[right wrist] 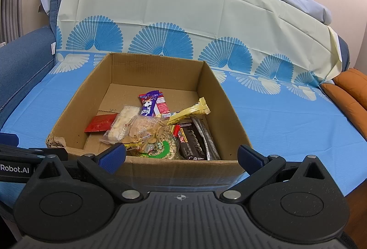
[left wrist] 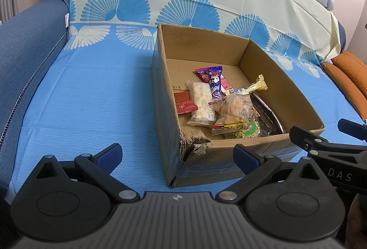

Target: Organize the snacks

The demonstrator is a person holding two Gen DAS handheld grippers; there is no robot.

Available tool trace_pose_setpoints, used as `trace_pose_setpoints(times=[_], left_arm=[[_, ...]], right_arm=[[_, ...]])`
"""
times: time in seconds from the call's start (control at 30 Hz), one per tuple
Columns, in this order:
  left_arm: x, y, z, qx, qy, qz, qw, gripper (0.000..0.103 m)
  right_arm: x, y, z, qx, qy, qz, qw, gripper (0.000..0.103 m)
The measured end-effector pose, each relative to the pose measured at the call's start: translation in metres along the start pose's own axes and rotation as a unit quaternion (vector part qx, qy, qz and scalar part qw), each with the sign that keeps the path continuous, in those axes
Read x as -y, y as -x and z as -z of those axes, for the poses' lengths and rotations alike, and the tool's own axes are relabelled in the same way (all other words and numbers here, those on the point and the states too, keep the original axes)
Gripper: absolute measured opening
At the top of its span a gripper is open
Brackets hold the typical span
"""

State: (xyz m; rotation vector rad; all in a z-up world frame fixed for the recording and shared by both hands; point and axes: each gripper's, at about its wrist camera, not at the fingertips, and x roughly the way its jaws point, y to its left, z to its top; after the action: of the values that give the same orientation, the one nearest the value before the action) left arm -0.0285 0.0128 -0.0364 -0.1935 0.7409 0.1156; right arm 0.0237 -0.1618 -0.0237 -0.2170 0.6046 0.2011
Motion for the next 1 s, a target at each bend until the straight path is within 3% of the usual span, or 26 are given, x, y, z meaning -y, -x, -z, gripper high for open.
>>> trace_pose_setpoints(times=[1.0], left_arm=[[-0.0029, -0.0048, 0.0023, -0.004, 0.003, 0.007, 1.0000, 0.103]], right_arm=[[0.0001, -0.0022, 0.0026, -0.003, 0.001, 0.003, 1.000, 0.102]])
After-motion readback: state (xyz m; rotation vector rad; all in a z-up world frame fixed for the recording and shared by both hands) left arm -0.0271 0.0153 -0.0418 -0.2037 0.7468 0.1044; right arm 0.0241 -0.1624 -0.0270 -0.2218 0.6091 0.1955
